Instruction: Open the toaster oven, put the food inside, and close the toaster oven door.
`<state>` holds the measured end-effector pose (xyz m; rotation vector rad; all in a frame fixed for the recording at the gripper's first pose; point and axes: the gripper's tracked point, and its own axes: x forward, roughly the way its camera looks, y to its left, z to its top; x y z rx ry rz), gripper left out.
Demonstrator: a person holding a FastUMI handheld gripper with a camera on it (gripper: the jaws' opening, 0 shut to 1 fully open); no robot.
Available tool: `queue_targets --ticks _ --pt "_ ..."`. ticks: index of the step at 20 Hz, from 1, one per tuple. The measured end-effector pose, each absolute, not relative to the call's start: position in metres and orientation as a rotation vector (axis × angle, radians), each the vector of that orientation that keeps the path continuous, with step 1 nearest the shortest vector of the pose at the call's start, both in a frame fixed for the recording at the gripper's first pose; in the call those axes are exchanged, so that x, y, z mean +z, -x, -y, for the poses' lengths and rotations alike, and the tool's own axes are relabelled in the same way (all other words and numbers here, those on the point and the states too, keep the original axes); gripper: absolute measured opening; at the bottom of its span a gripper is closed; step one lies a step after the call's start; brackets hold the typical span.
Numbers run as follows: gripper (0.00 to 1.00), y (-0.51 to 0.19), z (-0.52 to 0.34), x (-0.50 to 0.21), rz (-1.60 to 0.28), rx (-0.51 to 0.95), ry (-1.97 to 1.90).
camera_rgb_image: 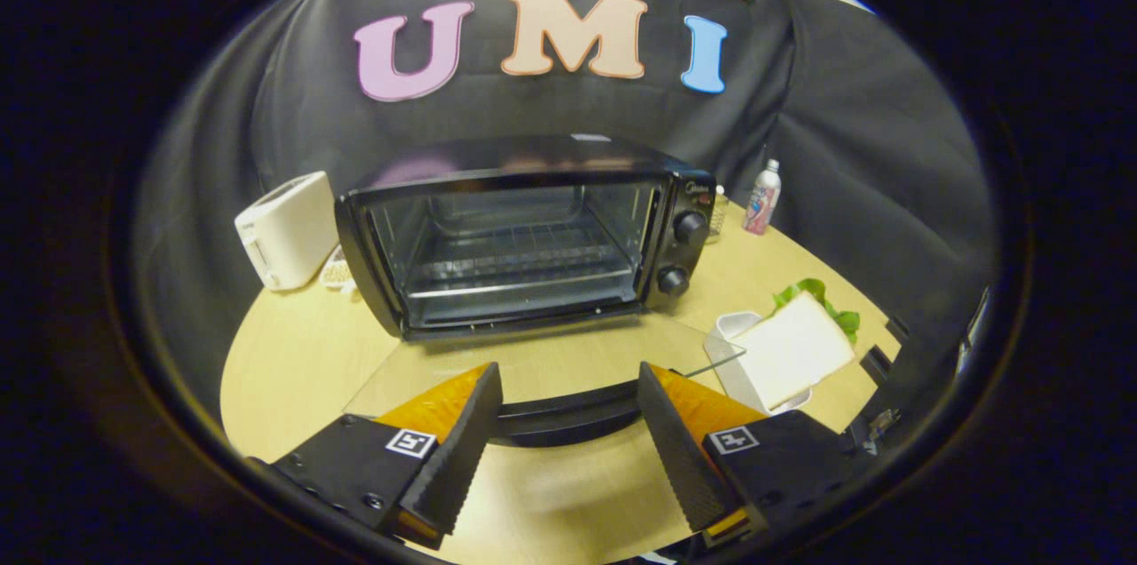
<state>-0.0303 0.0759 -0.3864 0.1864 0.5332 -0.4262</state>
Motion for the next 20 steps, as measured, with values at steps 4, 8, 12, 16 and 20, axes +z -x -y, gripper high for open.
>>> queue_targets --ticks 4,8,12,16,20 --pt "0.94 0.027 -0.081 -0.410 -0.576 -0.383 -0.216" --pt "0.93 0.014 -0.076 -0.422 -0.593 -0.367 -0.206" --pt "0.93 0.022 -0.082 -0.449 -0.647 -0.356 -0.207" --pt "0.93 0.021 -0.080 -0.452 -0.600 -0.359 -0.281" --pt "0.93 0.021 -0.081 -0.452 -0.604 -0.349 -0.270"
